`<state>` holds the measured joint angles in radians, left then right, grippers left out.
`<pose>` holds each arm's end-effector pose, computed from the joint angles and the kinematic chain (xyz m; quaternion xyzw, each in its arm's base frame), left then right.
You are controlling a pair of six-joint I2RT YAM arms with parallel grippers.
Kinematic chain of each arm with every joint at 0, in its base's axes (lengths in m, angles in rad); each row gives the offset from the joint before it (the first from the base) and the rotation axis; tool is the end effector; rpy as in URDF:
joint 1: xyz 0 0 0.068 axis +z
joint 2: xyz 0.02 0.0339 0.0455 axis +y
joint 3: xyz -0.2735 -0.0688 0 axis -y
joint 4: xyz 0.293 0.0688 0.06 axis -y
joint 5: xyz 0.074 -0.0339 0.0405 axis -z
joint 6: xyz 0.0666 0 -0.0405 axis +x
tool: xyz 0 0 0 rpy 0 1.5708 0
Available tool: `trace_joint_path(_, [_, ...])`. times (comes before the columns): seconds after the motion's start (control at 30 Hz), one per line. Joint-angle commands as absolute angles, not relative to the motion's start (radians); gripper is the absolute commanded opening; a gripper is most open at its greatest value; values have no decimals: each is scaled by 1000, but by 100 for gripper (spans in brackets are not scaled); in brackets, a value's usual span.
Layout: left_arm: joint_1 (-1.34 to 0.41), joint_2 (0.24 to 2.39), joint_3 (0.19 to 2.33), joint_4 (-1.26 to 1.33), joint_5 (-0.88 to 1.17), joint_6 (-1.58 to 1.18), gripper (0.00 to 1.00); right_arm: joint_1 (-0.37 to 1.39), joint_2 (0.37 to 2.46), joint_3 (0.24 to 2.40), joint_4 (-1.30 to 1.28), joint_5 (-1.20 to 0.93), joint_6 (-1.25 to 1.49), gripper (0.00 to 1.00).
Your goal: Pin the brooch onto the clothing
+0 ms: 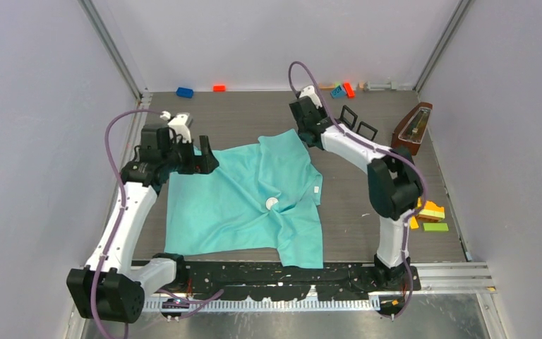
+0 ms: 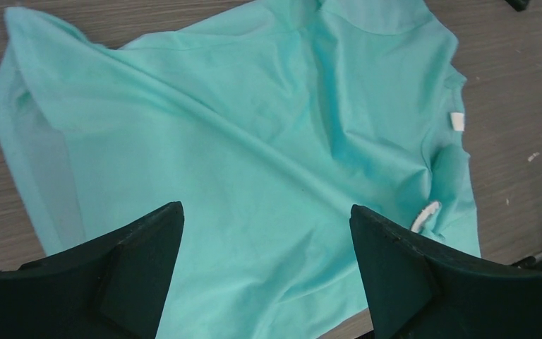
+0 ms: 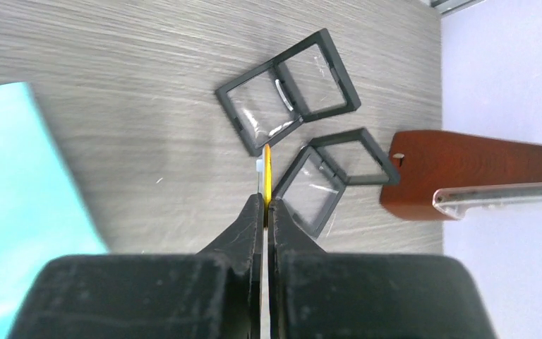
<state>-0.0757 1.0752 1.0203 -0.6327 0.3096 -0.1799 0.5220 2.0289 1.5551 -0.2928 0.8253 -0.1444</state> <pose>0.2896 -0.0423 0.3107 0.0193 0.8955 -0.1921 0.4011 0.4707 0.2143 0.1958 -0.1274 0.8480 -0.2952 0.4214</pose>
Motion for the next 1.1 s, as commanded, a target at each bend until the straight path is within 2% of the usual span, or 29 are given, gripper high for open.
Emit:
trace_joint_path(0.0, [-159,1047,1011,-575,386,-181,90,577,1790,1463,-418,696,97,0])
trace_joint_path(0.23, [-380,981,950,-521,404,-273,90,662,1452,1215,-487,329,350,1])
trace_joint_path(0.43, [-563,861,744,-278,462,-518,90,695,1234,1031,-457,-31,484,1])
trace_joint_path(0.63, [-580,736,520,43,676,-746,92,698,1063,907,-389,-324,586,1])
trace_joint_path(0.87, [-592,721,416,281,864,-873,92,698,984,814,-245,-548,692,1])
trace_joint_path(0.97, [-611,728,401,336,865,-905,89,699,981,772,-173,-638,728,1])
trace_joint_path(1.07, [-617,741,379,429,859,-965,80,699,977,743,-106,-668,755,1])
